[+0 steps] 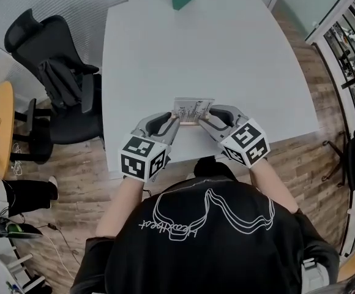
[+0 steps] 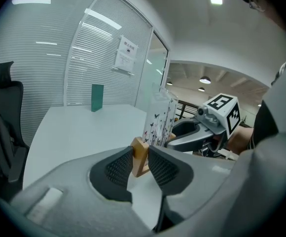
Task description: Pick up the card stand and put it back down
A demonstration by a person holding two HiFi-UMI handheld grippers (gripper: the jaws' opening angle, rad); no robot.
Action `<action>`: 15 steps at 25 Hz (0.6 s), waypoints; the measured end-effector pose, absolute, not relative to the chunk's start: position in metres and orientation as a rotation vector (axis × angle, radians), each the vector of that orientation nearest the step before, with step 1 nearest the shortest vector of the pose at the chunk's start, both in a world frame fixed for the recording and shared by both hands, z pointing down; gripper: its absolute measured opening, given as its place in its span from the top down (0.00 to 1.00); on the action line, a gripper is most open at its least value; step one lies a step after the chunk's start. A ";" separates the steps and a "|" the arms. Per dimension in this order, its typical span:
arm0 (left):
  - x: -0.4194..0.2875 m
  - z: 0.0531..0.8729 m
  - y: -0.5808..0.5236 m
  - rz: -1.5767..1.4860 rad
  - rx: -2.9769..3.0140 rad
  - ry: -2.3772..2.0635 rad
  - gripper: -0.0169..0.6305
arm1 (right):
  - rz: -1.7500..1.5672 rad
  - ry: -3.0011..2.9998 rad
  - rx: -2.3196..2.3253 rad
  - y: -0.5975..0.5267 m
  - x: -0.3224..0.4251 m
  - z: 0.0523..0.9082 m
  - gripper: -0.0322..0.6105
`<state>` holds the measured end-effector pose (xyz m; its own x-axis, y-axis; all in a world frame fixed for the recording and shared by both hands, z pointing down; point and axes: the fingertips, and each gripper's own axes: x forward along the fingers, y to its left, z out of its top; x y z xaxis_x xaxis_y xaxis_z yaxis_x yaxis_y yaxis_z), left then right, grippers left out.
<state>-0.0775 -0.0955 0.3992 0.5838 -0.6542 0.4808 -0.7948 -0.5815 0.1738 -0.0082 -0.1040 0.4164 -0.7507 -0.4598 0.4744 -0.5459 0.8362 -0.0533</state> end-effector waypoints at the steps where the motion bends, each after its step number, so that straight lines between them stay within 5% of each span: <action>1: -0.077 0.398 -0.092 0.516 2.443 -1.164 0.82 | 0.261 -2.563 0.744 -0.101 -0.008 0.415 0.73; 15: -0.071 0.392 -0.081 0.486 2.447 -1.131 0.82 | 0.262 -2.570 0.790 -0.090 0.001 0.404 0.73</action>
<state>-0.0705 -0.0807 0.3919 0.6124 -0.6389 0.4656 -0.7776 -0.5930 0.2091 0.0008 -0.0897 0.4037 -0.7420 -0.4887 0.4590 -0.5712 0.8192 -0.0513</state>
